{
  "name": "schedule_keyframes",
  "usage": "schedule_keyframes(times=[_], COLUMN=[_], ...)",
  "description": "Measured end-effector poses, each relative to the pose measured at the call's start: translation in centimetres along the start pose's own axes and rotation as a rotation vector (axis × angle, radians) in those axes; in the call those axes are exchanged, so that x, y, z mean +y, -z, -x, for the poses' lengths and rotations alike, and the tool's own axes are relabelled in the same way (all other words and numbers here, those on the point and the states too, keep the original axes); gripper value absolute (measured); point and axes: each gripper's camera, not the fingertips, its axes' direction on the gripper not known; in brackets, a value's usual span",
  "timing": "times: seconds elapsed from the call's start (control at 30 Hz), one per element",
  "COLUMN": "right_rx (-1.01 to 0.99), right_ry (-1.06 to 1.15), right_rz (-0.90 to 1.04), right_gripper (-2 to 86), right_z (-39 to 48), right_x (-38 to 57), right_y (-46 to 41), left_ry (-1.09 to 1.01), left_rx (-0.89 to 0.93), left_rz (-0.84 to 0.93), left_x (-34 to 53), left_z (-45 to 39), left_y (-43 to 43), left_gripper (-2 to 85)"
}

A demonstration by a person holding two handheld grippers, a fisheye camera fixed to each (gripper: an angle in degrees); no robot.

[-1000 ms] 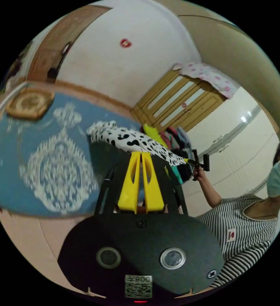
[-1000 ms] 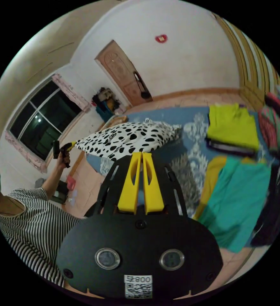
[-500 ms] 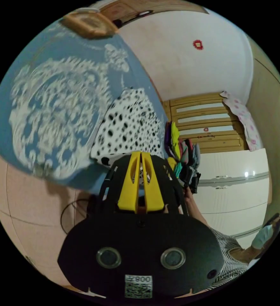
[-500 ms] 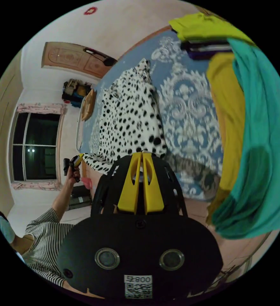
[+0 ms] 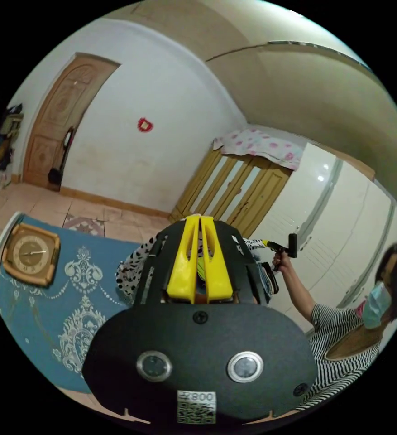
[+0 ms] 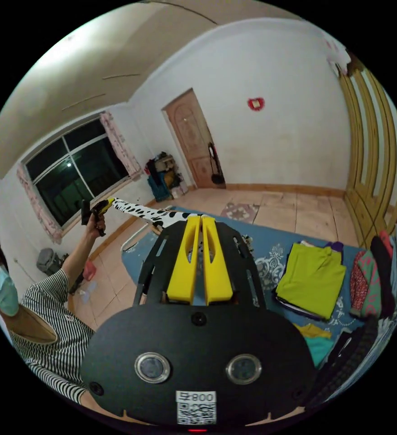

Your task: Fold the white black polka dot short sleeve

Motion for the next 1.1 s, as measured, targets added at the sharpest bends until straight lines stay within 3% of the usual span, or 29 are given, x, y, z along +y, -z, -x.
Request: schedule_keyframes(times=[0.17,0.23,0.37,0.43,0.57,1.1], right_rx=[-0.084,-0.086,-0.096,-0.067,-0.120,-0.061], right_ry=[-0.025,-0.088,-0.302,-0.466,-0.698,-0.658], right_rz=[0.024,0.116,0.298,0.455,0.549,0.559], right_gripper=[0.3,0.2,0.2,0.3,0.3,0.4], right_z=[-0.1,-1.1,-4.3,-7.1,-10.1,-12.6], right_x=[7.2,12.4,21.4,27.5,34.1,34.3], right_y=[0.4,-1.4,-6.0,-9.7,-13.2,-17.8], left_ry=[-0.017,0.025,0.273,0.416,0.639,0.648], left_rx=[0.020,0.012,-0.017,0.002,-0.008,-0.016], left_rz=[0.143,0.221,0.448,0.513,0.604,0.562], left_x=[7.6,11.7,23.3,28.2,35.6,35.2], left_z=[0.2,1.6,7.7,10.7,15.4,24.3], left_y=[3.1,3.3,1.6,0.6,-0.1,2.2], left_gripper=[0.3,0.3,0.2,0.2,0.2,0.4])
